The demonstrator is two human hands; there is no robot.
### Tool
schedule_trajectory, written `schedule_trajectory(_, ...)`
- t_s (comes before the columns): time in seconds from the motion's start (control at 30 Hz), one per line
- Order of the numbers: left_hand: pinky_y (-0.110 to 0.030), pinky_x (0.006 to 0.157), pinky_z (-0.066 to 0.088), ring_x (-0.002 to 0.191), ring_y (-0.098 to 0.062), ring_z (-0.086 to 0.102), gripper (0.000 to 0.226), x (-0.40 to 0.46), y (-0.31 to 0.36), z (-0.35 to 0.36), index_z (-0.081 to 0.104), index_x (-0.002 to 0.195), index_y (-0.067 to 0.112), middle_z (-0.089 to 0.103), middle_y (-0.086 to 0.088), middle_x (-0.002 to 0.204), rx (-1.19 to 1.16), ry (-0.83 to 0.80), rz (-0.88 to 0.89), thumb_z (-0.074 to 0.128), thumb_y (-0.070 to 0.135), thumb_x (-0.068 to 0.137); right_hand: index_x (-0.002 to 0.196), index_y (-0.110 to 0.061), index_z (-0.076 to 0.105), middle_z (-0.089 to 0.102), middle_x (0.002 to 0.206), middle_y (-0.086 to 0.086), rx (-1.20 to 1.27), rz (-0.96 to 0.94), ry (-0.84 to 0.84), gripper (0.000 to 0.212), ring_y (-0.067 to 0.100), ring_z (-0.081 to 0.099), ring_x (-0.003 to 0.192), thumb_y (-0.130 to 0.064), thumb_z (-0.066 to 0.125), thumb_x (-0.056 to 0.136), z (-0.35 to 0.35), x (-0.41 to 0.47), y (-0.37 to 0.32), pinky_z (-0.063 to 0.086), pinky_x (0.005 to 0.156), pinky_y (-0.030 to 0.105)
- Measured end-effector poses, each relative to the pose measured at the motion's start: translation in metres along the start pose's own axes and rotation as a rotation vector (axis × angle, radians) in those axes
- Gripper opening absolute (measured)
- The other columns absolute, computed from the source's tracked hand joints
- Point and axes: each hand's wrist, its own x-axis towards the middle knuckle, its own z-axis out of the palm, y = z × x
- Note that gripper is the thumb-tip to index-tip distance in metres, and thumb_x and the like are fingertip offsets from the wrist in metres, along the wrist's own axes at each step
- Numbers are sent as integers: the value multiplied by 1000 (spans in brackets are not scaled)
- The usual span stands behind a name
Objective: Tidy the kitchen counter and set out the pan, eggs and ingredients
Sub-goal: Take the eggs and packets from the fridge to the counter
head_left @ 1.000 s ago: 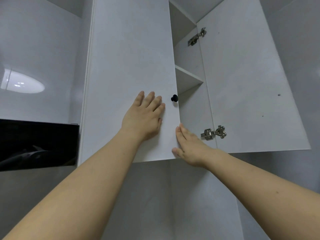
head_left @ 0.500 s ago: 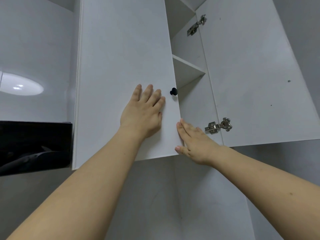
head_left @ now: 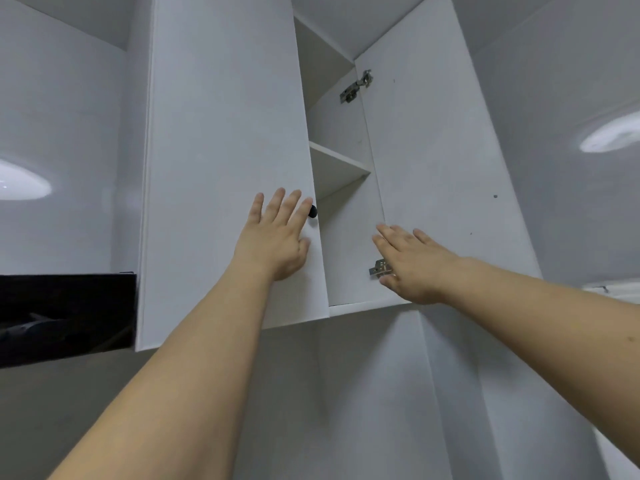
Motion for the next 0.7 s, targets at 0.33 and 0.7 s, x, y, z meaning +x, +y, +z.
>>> schedule_trajectory(0.33,-44,120,-7,149,-20,-6,64,49,56,-40,0,154,21,1,0,162,-78,201,148,26,42,100,151,-9,-9,-17,159,7,-148,213,35,69,23,-8,147,-32,33,100,-44,-15,65,1,119,46)
schedule_trajectory(0.7,-44,120,-6,149,-20,-7,60,156,130,-27,-1,154,21,-3,1,162,-218,380,223,21,40,102,149,1,0,-3,158,13,-155,646,-104,68,32,11,145,-9,34,91,-52,14,168,19,116,44)
